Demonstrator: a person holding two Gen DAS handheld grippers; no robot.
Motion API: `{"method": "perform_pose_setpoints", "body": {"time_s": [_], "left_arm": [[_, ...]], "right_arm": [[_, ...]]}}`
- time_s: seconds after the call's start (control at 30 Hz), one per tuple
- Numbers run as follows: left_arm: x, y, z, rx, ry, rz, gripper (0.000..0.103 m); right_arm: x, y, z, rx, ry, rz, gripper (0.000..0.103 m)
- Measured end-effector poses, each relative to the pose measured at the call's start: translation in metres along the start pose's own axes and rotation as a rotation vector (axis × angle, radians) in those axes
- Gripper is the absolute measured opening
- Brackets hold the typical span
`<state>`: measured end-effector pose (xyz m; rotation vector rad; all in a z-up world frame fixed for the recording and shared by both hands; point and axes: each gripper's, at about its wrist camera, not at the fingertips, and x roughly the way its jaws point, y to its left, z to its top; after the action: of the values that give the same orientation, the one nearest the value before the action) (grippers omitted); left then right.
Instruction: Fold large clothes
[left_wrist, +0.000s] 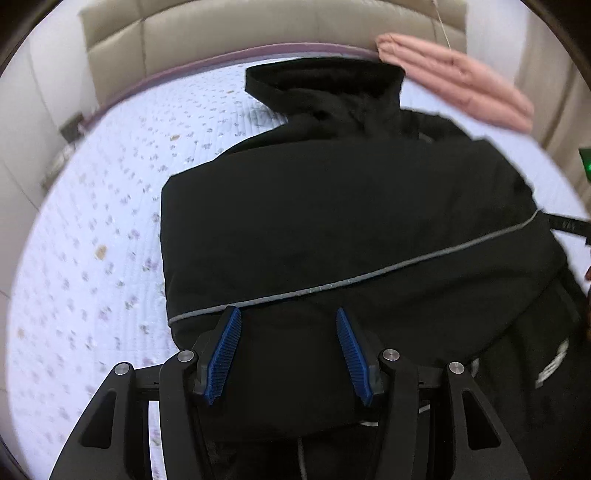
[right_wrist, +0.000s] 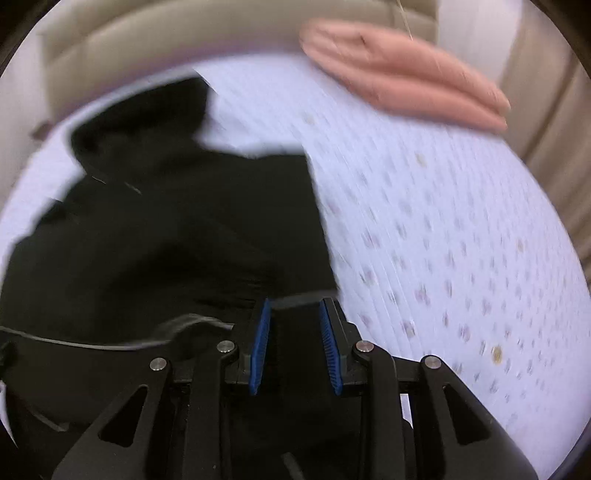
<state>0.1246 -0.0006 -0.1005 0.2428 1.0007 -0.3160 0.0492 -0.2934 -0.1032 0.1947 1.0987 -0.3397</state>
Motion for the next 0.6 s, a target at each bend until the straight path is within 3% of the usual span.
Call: {"method": "perform_pose_setpoints", "body": {"time_s": [0.17,0.3,0.37,0.47,0.6], "left_arm": [[-0.001,0.005,0.0,-0.03,-0.013,-0.015,0.056],[-0.009,0.019,0.003,-0.118,-0.029,-0.075,0.056],[-0.021,0.032,0.004,-0.198,-0.082,-0.109,0.056],[-0.042,0.05,0.005,-0.282,-0.191,-0.14,0.056],[-0.032,0.063,0.004,-0.333,-0.15,-0.181,0.056]], "right_arm": [[-0.023,-0.029,-0.013,0.033,-0.005,0.081,0.034],[-0.07,-0.014,-0.009,0.045,-0.096,0.183,0.039],[-0.085,0.009,-0.005,-0.013,-0.132,0.163,0.052],[-0.086,0.04,-0.003,-0.09,-0.144,0.169,0.062],[-0.093,0.046,0.0,-0.049,-0.195,0.085,0.062]]}}
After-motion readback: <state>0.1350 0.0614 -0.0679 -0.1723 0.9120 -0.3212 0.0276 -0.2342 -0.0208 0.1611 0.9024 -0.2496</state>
